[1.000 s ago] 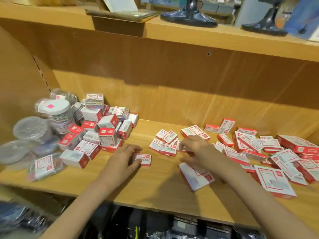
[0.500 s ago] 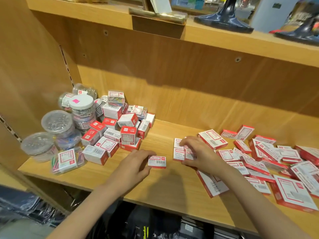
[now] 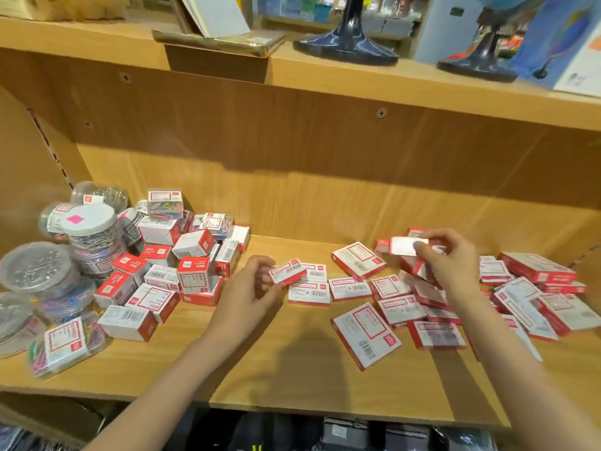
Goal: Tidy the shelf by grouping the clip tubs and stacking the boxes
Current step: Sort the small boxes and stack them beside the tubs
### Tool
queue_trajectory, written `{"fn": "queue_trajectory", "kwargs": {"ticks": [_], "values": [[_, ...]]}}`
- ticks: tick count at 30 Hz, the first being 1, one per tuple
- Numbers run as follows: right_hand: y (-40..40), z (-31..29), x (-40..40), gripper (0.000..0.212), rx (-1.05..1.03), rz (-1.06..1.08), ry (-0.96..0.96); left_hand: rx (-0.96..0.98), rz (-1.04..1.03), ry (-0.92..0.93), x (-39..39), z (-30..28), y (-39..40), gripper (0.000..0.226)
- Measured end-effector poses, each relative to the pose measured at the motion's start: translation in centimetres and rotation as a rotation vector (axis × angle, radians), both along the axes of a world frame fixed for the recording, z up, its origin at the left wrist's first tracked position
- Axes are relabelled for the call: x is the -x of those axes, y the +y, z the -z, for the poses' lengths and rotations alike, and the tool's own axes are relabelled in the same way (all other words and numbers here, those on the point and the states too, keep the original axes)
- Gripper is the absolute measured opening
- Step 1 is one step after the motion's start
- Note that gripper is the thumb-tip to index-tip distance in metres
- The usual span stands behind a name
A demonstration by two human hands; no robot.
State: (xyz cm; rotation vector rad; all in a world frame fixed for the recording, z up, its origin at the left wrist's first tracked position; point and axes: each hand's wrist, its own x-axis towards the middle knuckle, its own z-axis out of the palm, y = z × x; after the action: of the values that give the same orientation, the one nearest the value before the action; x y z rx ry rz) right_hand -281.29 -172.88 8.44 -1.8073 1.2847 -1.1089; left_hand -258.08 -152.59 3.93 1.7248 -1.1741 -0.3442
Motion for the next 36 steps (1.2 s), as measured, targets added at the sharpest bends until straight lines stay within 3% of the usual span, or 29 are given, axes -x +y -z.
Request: {"fn": "queue_trajectory", "kwargs": {"ticks": [2, 5, 9, 11, 13, 16, 19, 22, 25, 30, 31, 33, 36], "values": [[-1.8, 0.3, 2.2, 0.025, -0.039, 0.152, 0.006, -0.005, 0.022, -0.003, 0.9, 0.0, -1.8, 0.027], [-3.4, 1.5, 4.3, 0.010, -0.084, 0.188, 0.252, -0.056, 0.036, -0.035, 1.7, 0.5, -4.4, 0.023], [-2.8, 1.2, 5.2, 0.032, 0.026, 0.114, 0.452, -0.142, 0.127, -0.190, 1.6, 1.4, -6.0, 0.034], [-1.0, 0.1, 5.1, 0.045, 0.074, -0.099, 0.547, -0.328, 0.225, -0.356, 1.7, 2.0, -5.8, 0.064], [2.0, -0.1, 4.0, 0.062, 0.035, -0.459, 0.635, -0.435, 0.293, -0.502, 1.8, 2.6, -5.6, 0.083], [5.3, 1.0, 2.0, 0.079, 0.133, -0.834, 0.846, -0.423, 0.326, -0.476, 1.7, 2.7, -5.8, 0.088], [6.2, 1.3, 1.1, 0.085, 0.064, -0.926, 0.929, -0.375, 0.317, -0.467, 1.2, 2.5, -6.3, 0.084], [6.3, 1.6, 1.1, 0.082, 0.095, -0.911, 0.889, -0.344, 0.289, -0.487, 1.0, 2.3, -6.5, 0.077], [6.2, 1.9, 1.1, 0.071, 0.094, -0.900, 0.725, -0.364, 0.233, -0.502, 0.9, 1.9, -6.3, 0.075], [3.4, -1.3, 1.7, 0.053, -0.240, -0.509, 0.058, -0.322, 0.044, -0.416, 0.8, 1.7, -5.3, 0.073], [2.2, -1.7, 2.0, 0.050, -0.270, -0.402, -0.002, -0.307, 0.001, -0.374, 0.8, 1.7, -5.1, 0.072], [0.0, -1.8, 2.6, 0.053, -0.222, -0.202, 0.093, -0.275, -0.045, -0.336, 1.0, 1.6, -4.8, 0.071], [-2.0, -0.5, 3.9, 0.061, -0.014, -0.030, 0.536, -0.259, -0.054, -0.322, 1.6, 1.8, -4.7, 0.072]]}}
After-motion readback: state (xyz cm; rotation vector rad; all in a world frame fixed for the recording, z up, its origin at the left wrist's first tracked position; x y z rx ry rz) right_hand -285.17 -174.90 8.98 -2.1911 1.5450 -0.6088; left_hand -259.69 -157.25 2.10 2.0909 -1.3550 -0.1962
